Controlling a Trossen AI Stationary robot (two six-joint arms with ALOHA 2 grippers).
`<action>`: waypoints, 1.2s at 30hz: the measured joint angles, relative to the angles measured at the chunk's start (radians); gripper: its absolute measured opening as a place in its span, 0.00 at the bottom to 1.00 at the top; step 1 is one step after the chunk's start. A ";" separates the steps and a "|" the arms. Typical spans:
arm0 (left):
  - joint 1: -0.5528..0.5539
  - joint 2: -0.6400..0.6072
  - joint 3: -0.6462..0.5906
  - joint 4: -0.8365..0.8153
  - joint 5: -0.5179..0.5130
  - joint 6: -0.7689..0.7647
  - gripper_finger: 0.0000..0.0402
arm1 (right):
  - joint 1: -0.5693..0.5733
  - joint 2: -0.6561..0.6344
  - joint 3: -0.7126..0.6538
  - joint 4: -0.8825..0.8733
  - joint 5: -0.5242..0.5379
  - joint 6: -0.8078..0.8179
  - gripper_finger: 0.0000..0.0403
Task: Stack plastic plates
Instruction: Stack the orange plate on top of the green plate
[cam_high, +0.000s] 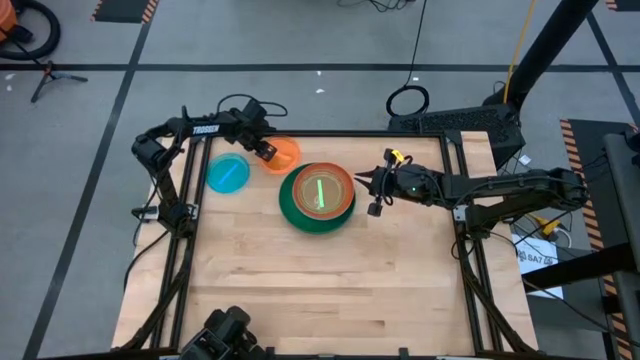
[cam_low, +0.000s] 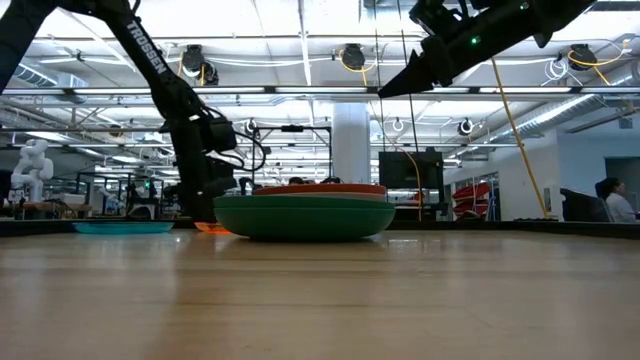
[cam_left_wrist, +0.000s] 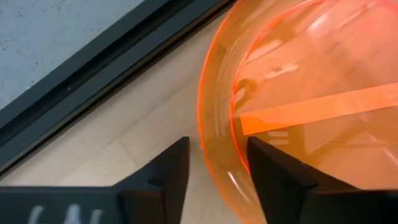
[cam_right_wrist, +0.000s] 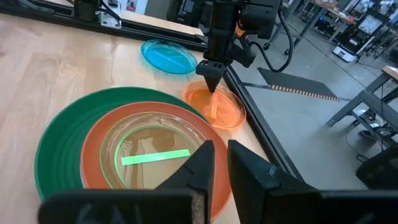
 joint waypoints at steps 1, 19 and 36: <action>0.000 0.000 0.000 0.000 0.000 0.000 0.38 | 0.000 0.000 0.000 -0.001 0.000 0.001 0.10; 0.000 -0.034 -0.001 0.000 -0.004 -0.014 0.07 | 0.000 0.000 0.000 -0.025 0.000 0.022 0.10; -0.012 -0.378 -0.002 -0.043 -0.006 -0.049 0.06 | 0.000 0.000 0.000 -0.039 0.000 0.033 0.09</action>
